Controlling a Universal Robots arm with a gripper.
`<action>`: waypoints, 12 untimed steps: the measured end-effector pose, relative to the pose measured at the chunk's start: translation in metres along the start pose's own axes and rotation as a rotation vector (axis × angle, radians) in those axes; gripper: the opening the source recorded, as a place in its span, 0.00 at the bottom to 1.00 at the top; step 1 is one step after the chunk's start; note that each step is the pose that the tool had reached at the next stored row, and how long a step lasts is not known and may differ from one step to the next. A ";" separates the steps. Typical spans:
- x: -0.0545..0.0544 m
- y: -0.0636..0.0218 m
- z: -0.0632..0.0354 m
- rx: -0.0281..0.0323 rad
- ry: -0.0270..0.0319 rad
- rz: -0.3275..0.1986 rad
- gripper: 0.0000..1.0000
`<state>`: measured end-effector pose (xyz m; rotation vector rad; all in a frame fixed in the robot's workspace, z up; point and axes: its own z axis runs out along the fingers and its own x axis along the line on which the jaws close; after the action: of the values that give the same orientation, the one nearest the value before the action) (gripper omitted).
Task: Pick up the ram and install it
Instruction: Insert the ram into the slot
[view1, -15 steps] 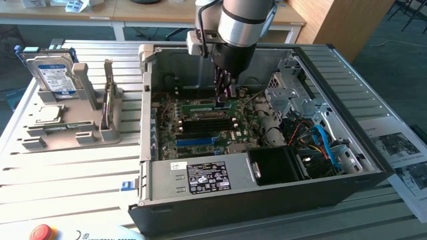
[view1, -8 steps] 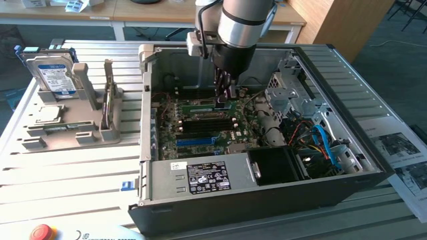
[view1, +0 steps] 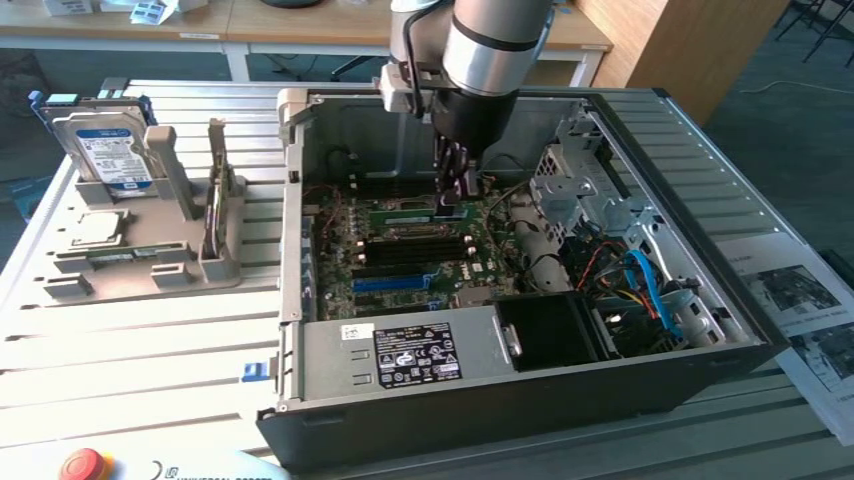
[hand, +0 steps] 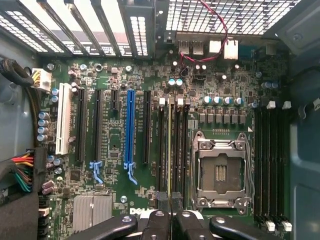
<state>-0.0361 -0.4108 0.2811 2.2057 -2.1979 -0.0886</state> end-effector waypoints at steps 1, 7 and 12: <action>0.000 -0.0001 0.0000 0.0000 0.0001 0.000 0.12; 0.000 -0.0002 0.0015 0.0001 -0.0001 0.000 0.12; 0.000 -0.0005 0.0066 0.0000 0.0000 0.000 0.12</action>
<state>-0.0360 -0.4108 0.2745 2.2057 -2.1979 -0.0887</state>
